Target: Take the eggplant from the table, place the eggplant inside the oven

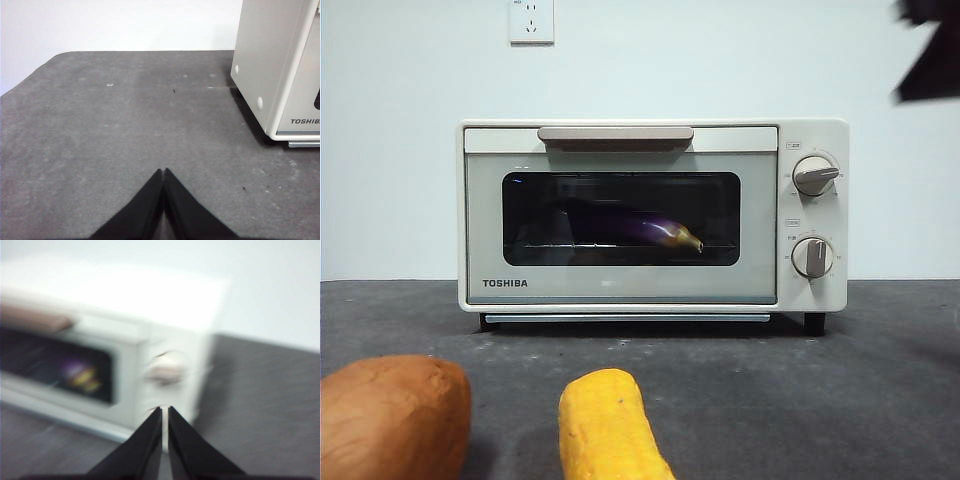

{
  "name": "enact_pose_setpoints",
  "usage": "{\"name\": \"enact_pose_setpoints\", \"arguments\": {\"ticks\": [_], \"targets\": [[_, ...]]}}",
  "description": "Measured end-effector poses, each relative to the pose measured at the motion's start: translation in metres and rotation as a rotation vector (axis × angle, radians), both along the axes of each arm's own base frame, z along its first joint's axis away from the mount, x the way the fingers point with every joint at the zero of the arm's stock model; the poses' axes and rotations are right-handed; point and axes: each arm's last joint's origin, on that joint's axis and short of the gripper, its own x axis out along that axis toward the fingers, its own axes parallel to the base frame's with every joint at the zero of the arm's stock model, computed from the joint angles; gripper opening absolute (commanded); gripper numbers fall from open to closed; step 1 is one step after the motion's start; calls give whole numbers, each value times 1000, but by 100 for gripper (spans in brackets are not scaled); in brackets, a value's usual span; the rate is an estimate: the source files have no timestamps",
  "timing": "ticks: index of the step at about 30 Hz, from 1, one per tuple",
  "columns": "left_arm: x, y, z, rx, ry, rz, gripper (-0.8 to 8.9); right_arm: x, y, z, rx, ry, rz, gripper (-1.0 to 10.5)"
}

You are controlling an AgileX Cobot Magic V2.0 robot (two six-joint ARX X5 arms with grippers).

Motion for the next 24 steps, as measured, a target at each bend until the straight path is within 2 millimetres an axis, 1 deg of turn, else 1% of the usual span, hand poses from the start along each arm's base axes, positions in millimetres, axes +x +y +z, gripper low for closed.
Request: {"name": "enact_pose_setpoints", "arguments": {"ticks": [2, 4, 7, 10, 13, 17, 24], "targets": [[0, 0, 0, 0, 0, 0, 8, -2, -12, -1, 10, -39, -62, 4], [0, 0, 0, 0, -1, 0, 8, -4, -26, -5, 16, -64, -121, 4], [0, 0, 0, 0, -2, 0, 8, -8, -42, -18, 23, -82, -180, 4], [0, 0, 0, 0, -2, 0, 8, -11, -54, -29, 32, -95, -209, 4], [0, 0, 0, 0, -2, 0, 8, -13, -60, -45, 41, -91, -213, 4], [0, 0, 0, 0, -2, 0, 8, -16, -62, -62, 47, -84, -208, 4], [0, 0, 0, 0, -3, 0, 8, -24, -63, -72, 39, -14, -207, 4]]}}
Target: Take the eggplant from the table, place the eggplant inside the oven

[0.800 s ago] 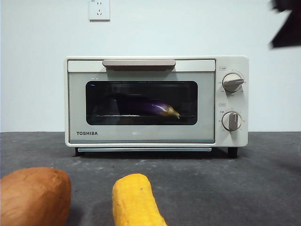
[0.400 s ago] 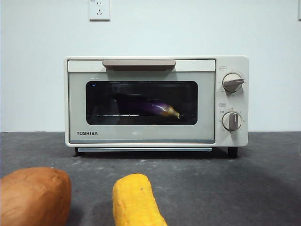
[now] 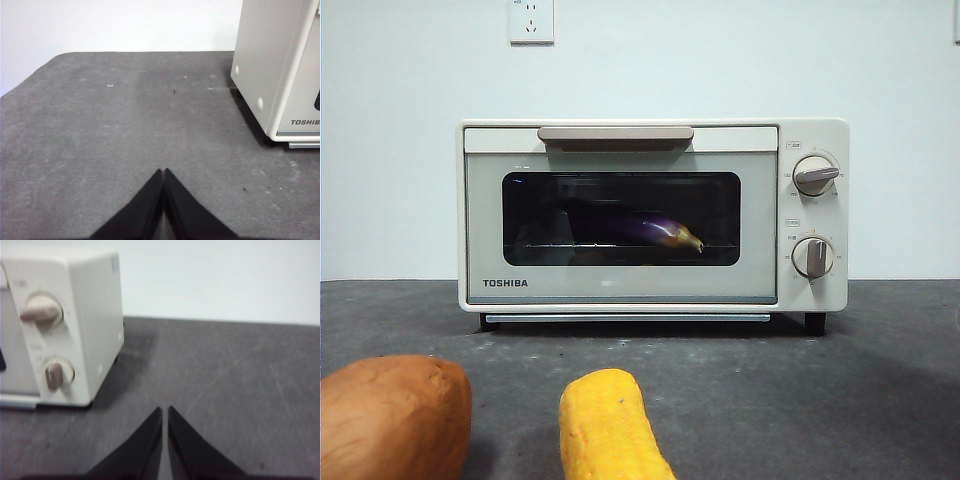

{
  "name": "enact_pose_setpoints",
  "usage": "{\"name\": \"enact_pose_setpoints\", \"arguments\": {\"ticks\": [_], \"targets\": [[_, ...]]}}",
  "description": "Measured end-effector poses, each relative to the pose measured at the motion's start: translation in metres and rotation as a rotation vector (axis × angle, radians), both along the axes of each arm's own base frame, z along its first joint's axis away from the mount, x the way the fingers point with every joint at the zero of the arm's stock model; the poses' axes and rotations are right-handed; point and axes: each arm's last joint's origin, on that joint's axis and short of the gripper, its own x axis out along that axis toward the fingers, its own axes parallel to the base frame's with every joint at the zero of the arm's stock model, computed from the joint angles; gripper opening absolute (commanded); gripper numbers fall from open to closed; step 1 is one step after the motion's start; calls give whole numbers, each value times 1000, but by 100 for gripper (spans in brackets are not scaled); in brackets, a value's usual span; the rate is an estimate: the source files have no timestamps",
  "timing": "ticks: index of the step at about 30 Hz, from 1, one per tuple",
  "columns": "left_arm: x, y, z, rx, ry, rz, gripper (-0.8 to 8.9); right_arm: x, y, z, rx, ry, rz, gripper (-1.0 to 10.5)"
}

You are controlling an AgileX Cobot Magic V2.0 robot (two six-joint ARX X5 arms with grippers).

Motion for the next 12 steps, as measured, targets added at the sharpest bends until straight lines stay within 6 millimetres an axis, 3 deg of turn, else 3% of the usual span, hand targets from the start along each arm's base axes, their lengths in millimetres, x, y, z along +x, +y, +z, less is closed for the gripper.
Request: {"name": "enact_pose_setpoints", "arguments": {"ticks": [4, 12], "targets": [[0, 0, 0, 0, 0, 0, 8, -1, 1, -9, 9, 96, 23, 4], [0, 0, 0, 0, 0, 0, 8, -1, 1, -9, 44, 96, 35, 4]]}}
